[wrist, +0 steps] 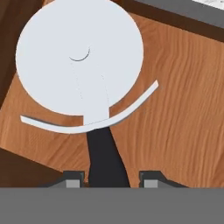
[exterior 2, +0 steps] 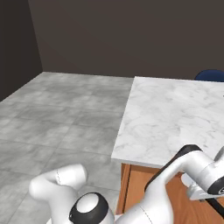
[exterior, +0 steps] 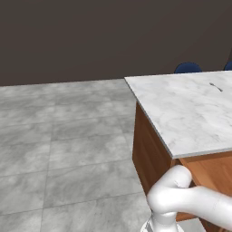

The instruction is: Take the pizza cutter from the drawer on the right and place it on the dining counter for cutting.

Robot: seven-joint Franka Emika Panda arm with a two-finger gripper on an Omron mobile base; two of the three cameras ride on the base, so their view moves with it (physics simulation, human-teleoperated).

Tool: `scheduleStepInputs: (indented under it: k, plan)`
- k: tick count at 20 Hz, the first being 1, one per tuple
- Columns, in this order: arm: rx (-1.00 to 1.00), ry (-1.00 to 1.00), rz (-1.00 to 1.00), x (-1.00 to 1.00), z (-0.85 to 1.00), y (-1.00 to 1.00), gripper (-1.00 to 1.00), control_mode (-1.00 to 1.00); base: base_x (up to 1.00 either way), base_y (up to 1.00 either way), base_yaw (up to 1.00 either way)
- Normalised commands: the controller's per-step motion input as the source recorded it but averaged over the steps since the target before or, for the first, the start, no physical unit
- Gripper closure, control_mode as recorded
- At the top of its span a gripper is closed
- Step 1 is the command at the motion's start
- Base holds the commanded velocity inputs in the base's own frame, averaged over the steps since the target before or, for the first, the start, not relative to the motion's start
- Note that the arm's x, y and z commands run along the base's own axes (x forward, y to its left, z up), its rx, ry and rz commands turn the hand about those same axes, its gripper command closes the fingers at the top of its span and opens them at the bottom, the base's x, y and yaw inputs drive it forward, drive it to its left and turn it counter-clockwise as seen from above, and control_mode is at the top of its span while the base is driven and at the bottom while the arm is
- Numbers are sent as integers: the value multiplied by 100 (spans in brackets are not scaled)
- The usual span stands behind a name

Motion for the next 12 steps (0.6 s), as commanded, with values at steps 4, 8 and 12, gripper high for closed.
scheduleStepInputs:
  k: [4, 8, 12]
  plan:
    - [0, -4, 0, 1, 73, 60, 100, -100, 0, 0, 0]
    - [0, -8, 0, 4, 78, 58, 100, -100, 0, 0, 0]
    - [0, -3, -1, 58, 28, 61, 100, -100, 0, 0, 0]
